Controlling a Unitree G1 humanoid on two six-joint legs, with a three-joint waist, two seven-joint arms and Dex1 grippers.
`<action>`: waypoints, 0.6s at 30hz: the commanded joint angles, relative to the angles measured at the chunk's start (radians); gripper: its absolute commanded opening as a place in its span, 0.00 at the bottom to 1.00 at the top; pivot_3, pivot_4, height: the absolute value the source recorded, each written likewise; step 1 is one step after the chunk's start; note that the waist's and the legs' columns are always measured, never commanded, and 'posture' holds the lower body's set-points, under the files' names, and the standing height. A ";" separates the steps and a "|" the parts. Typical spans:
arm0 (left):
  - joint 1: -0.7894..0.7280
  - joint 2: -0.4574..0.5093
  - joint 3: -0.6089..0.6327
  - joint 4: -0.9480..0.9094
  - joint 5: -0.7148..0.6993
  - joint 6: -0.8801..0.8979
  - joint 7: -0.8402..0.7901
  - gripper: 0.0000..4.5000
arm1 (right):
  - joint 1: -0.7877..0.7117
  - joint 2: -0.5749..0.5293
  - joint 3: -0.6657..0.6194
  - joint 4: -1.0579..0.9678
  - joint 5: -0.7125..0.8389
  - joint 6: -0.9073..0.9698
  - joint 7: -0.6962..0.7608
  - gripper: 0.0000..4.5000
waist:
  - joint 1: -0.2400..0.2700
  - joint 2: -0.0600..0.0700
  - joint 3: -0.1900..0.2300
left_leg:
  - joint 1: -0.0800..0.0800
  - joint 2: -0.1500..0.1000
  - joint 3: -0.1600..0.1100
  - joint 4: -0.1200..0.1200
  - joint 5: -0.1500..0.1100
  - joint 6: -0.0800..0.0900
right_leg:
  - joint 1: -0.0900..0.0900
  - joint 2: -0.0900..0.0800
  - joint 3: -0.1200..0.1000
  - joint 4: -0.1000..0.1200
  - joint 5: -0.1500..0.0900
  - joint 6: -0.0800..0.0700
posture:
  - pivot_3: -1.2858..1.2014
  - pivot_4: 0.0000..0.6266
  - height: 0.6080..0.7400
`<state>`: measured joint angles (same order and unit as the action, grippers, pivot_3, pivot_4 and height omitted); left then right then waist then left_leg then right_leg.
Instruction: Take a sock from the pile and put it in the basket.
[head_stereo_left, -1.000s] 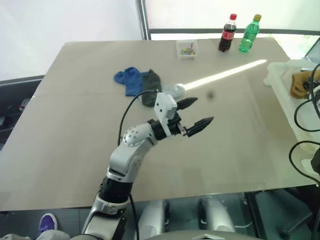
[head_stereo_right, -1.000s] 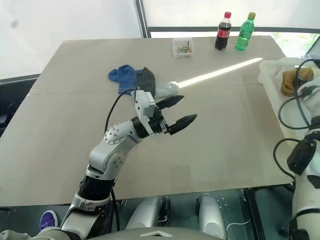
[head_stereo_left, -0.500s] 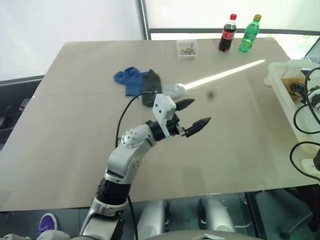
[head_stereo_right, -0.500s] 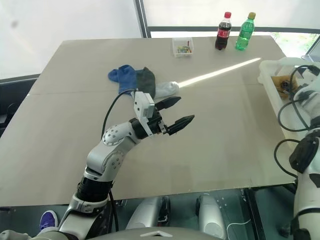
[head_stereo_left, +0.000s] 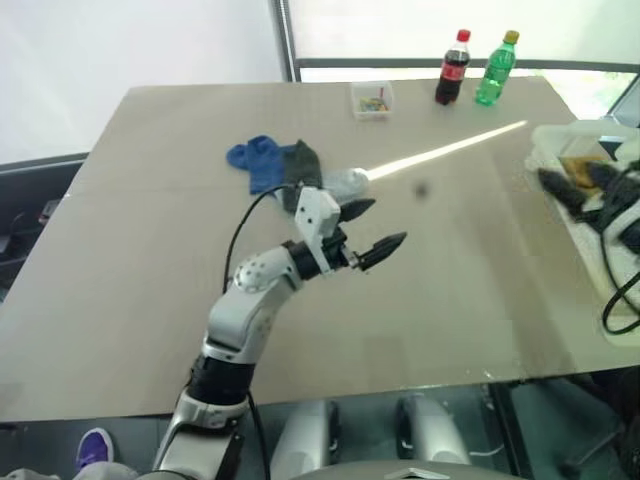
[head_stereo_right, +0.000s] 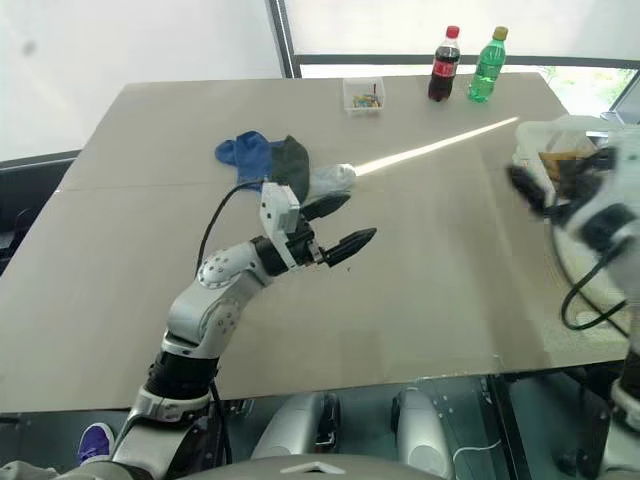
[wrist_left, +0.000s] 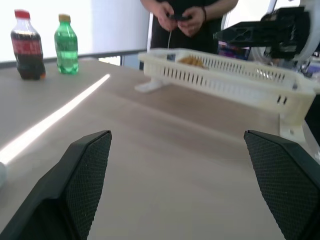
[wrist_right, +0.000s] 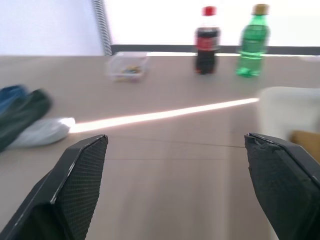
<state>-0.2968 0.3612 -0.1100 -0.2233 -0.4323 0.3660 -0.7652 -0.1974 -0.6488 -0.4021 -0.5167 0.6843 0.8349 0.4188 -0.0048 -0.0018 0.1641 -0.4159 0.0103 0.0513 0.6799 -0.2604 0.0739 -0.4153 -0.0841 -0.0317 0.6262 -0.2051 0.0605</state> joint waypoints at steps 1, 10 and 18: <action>0.054 0.055 0.071 -0.085 -0.062 0.013 -0.043 1.00 | 0.090 -0.043 0.113 -0.105 -0.104 -0.103 0.054 1.00 | 0.001 0.000 0.000 | 0.000 0.000 0.000 0.000 0.000 0.000 | 0.000 0.000 0.000 0.000 0.000 -0.001 | 0.52 0.24 0.94; 0.295 0.278 0.262 -0.179 -0.135 0.030 -0.142 1.00 | 0.322 -0.100 0.146 -0.152 -0.171 -0.213 0.185 1.00 | 0.018 -0.001 0.001 | 0.000 0.000 0.000 0.001 0.000 -0.001 | 0.000 -0.003 -0.001 0.000 -0.003 -0.004 | 0.52 0.24 0.94; 0.395 0.363 0.410 -0.208 -0.202 0.077 -0.148 1.00 | 0.398 -0.104 0.135 -0.143 -0.215 -0.285 0.218 1.00 | 0.019 -0.001 0.001 | 0.000 0.000 0.000 0.001 0.000 -0.001 | -0.001 -0.004 -0.002 -0.001 -0.003 -0.004 | 0.52 0.24 0.94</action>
<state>0.0941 0.7071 0.2666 -0.3865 -0.6093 0.4387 -0.9098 0.1924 -0.7447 -0.2491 -0.6322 0.4831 0.5840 0.6258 0.0145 -0.0027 0.1648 -0.4159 0.0100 0.0508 0.6812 -0.2607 0.0730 -0.4159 -0.0886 -0.0343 0.6256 -0.2077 0.0565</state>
